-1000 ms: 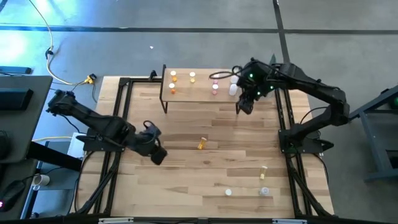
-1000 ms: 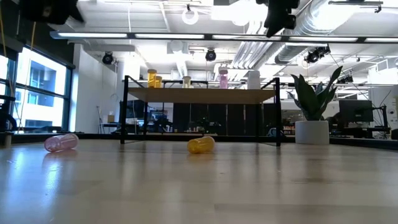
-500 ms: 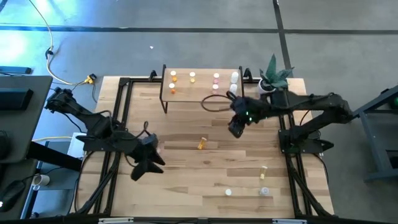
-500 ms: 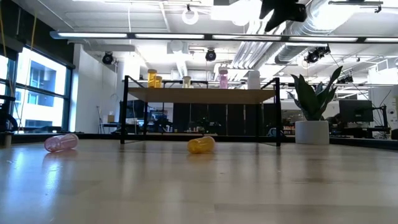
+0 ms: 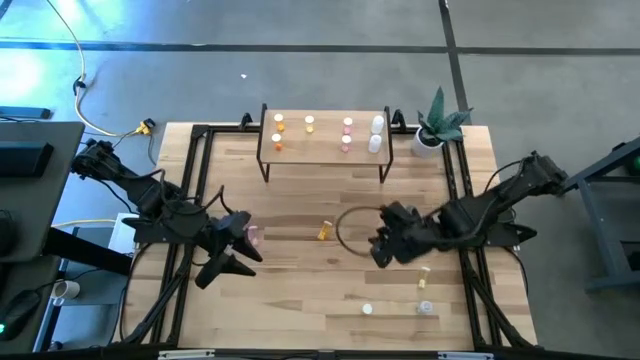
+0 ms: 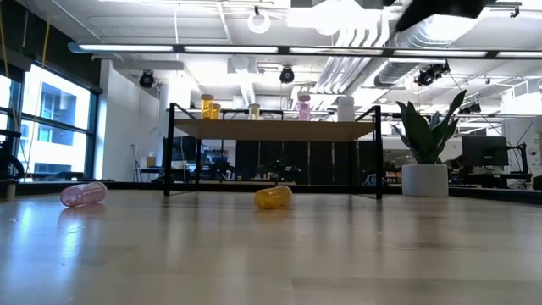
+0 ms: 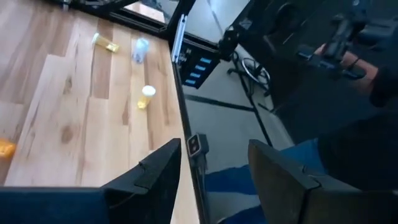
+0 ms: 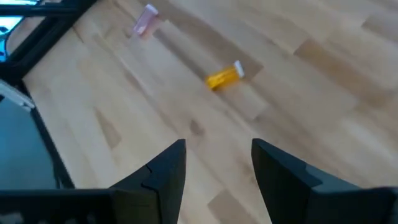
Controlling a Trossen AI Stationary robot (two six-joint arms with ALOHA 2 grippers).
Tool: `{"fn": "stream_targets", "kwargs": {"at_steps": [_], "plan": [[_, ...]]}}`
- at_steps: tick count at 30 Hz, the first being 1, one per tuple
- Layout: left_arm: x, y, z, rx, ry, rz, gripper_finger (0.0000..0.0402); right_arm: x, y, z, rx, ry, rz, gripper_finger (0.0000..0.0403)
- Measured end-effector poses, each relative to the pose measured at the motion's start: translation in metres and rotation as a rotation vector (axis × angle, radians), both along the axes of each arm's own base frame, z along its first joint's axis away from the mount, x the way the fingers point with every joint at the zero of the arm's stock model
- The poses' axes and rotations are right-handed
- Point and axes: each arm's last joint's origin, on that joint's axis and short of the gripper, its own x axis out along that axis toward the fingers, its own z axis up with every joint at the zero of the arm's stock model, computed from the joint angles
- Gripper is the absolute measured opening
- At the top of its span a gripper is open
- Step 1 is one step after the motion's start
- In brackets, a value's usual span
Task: Pick and place medicine bottles onto shelf by color
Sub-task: Put the left yellow pill bottle on the shelf aligned with other yellow pill bottle
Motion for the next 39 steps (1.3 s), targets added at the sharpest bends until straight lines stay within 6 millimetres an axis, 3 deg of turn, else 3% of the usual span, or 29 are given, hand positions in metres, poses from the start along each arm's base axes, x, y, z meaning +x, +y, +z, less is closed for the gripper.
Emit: {"fn": "stream_targets", "kwargs": {"at_steps": [9,22,32,39], "plan": [[-0.001,0.001,0.001,0.023,-0.010,-0.008,0.0177,-0.022,0.040,-0.015,0.057,-0.036,0.027,0.0173],[0.000,0.004,0.001,-0.001,-0.007,0.135,0.0177,-0.036,0.064,-0.022,-0.047,0.018,0.272,0.0182],[0.001,0.006,0.001,-0.030,-0.005,0.226,0.0177,-0.016,0.093,-0.047,-0.235,0.026,0.586,0.0208],[0.001,0.007,0.001,-0.056,-0.003,0.281,0.0177,0.000,0.112,-0.074,-0.243,0.066,0.739,0.0209]]}}
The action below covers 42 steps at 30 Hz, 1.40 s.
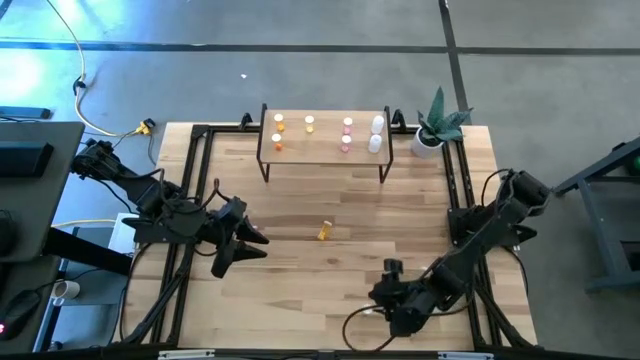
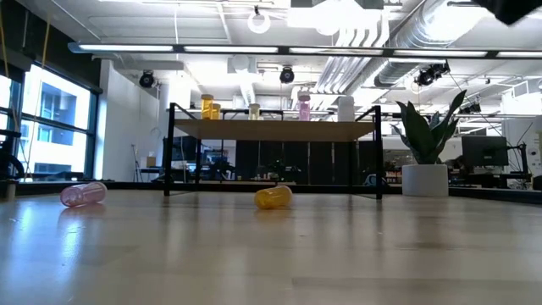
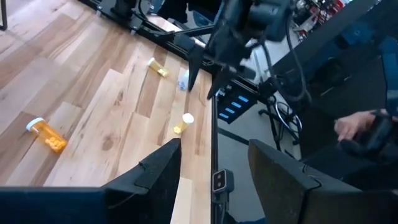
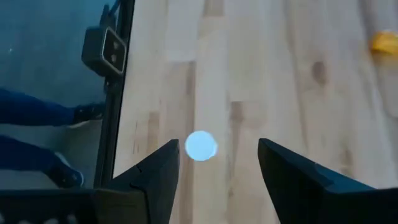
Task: Pick and place medicine bottles onto shelf by color
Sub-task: Put the left yellow pill bottle on the shelf aligned with other yellow pill bottle
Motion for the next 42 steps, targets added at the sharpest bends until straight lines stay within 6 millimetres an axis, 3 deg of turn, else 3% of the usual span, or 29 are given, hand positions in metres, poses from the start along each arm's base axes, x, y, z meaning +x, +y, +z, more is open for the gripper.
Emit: {"fn": "stream_targets", "kwargs": {"at_steps": [19,28,42], "plan": [[0.000,0.000,0.000,-0.003,0.001,0.003,0.0177,0.021,0.021,-0.055,-0.044,0.080,0.070,0.0209],[-0.001,0.000,-0.001,0.004,0.014,0.004,0.0177,0.027,0.019,-0.061,-0.064,0.069,0.063,0.0208],[-0.001,0.000,-0.002,0.009,0.024,0.003,0.0177,0.032,0.020,-0.072,-0.033,0.106,0.078,0.0173]]}}
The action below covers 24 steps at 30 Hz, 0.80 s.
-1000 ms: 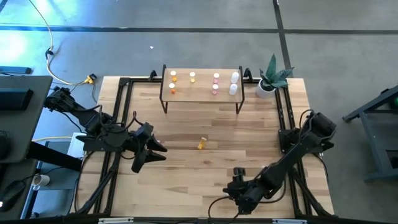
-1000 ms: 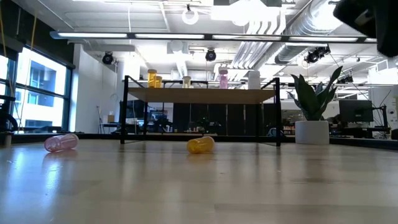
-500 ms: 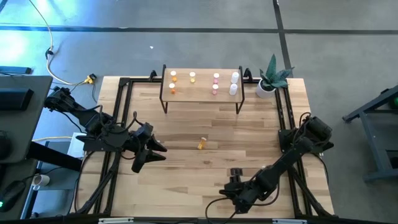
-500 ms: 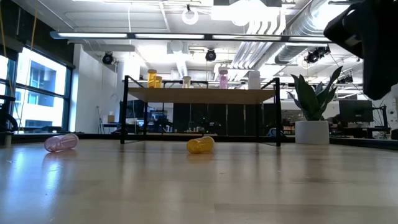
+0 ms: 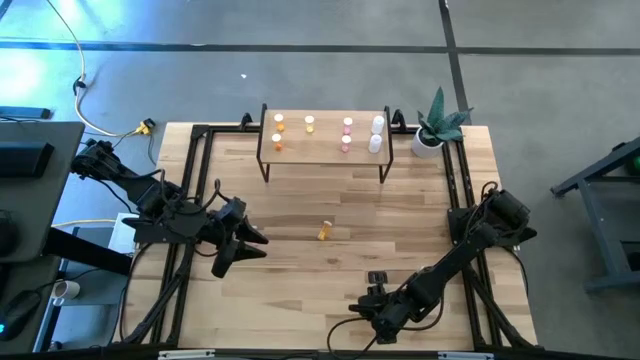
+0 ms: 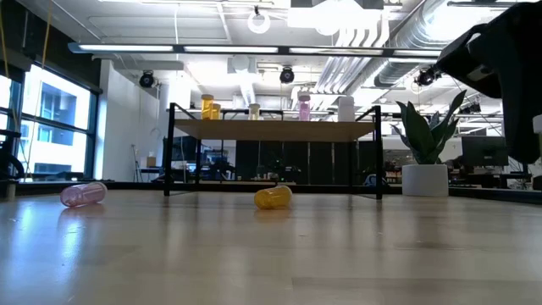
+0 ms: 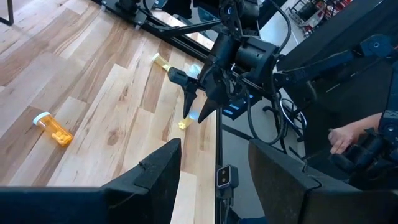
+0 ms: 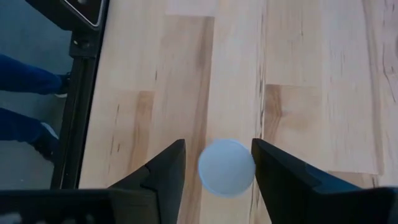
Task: Pick and place medicine bottles onto shelf by color
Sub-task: Put the left yellow pill bottle on the shelf aligned with other yellow pill bottle
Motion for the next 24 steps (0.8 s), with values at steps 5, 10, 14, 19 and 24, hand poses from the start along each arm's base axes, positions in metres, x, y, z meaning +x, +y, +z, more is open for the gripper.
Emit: {"fn": "stream_targets", "kwargs": {"at_steps": [5,10,14,19,24], "plan": [[-0.001,0.000,-0.002,0.008,0.018,0.000,0.0177,0.000,0.000,0.000,0.003,0.003,-0.006,0.0150],[-0.001,0.000,-0.003,0.012,0.027,0.000,0.0177,0.000,0.000,0.000,0.018,0.010,-0.024,0.0104],[-0.001,0.002,-0.003,0.016,0.034,0.007,0.0177,0.000,0.000,0.000,0.031,0.013,-0.046,0.0091],[0.002,0.009,-0.004,0.025,0.039,0.041,0.0177,0.002,-0.002,0.001,0.073,0.029,-0.103,0.0102],[-0.002,0.023,0.000,0.079,0.030,0.065,0.0177,0.014,-0.006,0.011,0.113,0.011,-0.138,0.0100]]}}
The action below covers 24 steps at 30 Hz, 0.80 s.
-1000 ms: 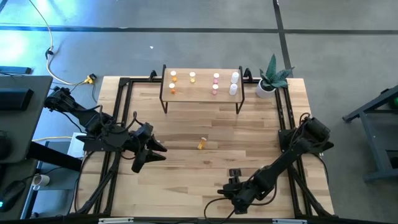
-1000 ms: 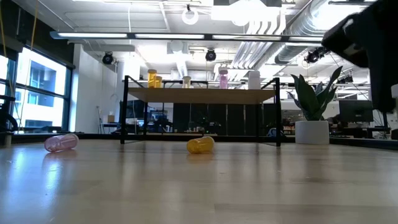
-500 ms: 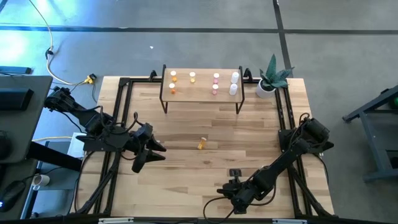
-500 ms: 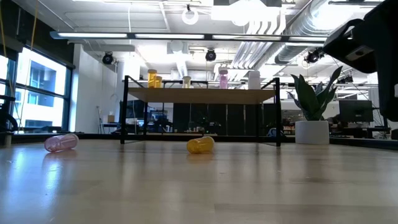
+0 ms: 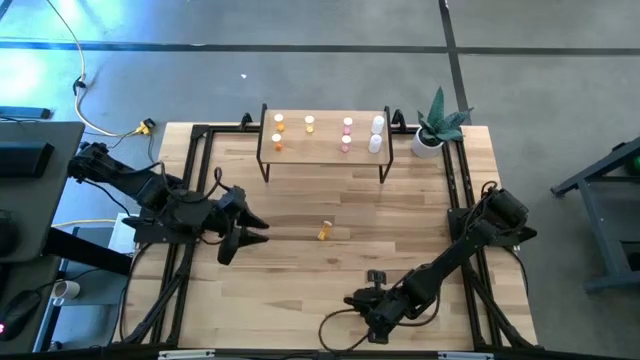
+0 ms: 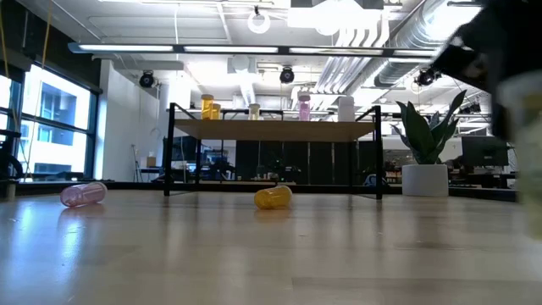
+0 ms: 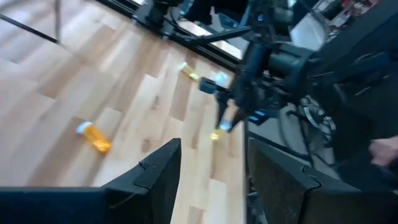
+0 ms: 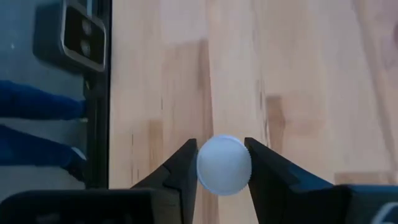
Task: Pick and place medicine bottles onto shelf by color
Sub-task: Put the left yellow pill bottle on the shelf aligned with other yellow pill bottle
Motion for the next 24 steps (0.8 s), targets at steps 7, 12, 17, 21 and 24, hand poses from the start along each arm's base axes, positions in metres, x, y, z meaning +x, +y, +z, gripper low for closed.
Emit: {"fn": "stream_targets", "kwargs": {"at_steps": [7,12,17,21,24], "plan": [[-0.019,0.024,0.004,0.109,0.029,0.041,0.0177,0.027,-0.019,0.021,0.013,-0.041,-0.085,0.0100],[-0.030,0.039,0.007,0.183,0.040,0.077,0.0177,0.050,-0.045,0.038,0.005,-0.062,-0.148,0.0099],[-0.038,0.053,0.004,0.245,0.100,0.120,0.0177,0.074,-0.077,0.061,-0.011,-0.095,-0.205,0.0099],[-0.042,0.063,0.000,0.261,0.163,0.172,0.0177,0.090,-0.106,0.082,-0.032,-0.119,-0.245,0.0099],[-0.043,0.070,-0.002,0.267,0.194,0.201,0.0177,0.098,-0.127,0.099,-0.059,-0.131,-0.262,0.0099]]}}
